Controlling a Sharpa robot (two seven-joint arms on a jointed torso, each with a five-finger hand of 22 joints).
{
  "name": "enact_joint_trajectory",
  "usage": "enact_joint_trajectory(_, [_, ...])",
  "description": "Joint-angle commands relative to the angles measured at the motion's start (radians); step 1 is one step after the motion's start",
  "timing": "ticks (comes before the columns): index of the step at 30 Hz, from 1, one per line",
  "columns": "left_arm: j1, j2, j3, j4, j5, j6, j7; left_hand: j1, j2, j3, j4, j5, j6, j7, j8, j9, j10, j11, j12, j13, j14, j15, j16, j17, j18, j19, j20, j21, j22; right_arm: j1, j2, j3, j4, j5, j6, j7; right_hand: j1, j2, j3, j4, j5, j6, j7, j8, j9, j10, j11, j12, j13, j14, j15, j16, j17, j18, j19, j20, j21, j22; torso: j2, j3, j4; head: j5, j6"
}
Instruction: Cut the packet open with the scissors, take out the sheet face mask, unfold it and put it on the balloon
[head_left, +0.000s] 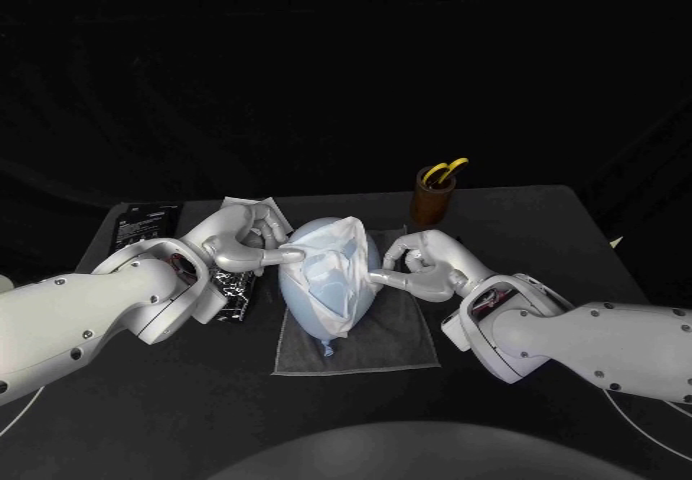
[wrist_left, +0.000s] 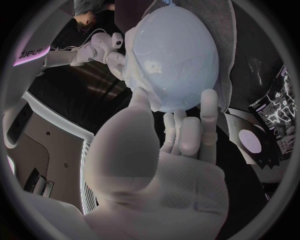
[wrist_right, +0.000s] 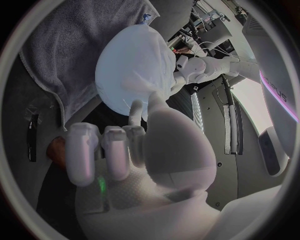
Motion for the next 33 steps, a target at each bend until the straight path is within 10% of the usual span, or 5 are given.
enact_joint_trajectory(1, [-0.001,0.001,0.0,0.002,0.003,0.016,-0.003,0.007,0.008,0.006,0.0,0.001,-0.008,0.018,0.007,0.001,-0.002,-0.007,0.005,-0.001,0.007,0.001,0.006,0.001,0.002,0.004,-0.004,0.006,0.001,0.0,0.002,0.001,0.002,-0.018,0.024,-0.005,0.01,0.001,-0.009,0.0,-0.002,-0.006,0.002,0.005,0.0,0.087,-0.007,0.003,0.238,0.106,-0.005,0.004,0.263,-0.015,0.075,-0.004,-0.001,0.235,-0.002,0.0004,-0.0014,0.002,-0.001])
enact_joint_trajectory(33, [-0.001,0.001,0.0,-0.004,-0.021,0.028,-0.023,0.04,0.026,0.025,-0.002,0.002,-0.009,0.016,0.016,-0.003,-0.004,-0.009,0.011,-0.007,0.016,0.0,0.012,0.016,-0.001,0.011,-0.006,0.016,0.016,0.0,0.008,0.002,-0.024,-0.015,-0.046,-0.023,0.062,0.067,-0.022,0.001,0.001,-0.007,-0.002,0.009,-0.012,0.091,-0.01,0.007,0.243,0.106,-0.008,0.004,0.263,-0.016,0.078,-0.005,0.006,0.237,0.0,0.0008,-0.0014,-0.004,-0.005])
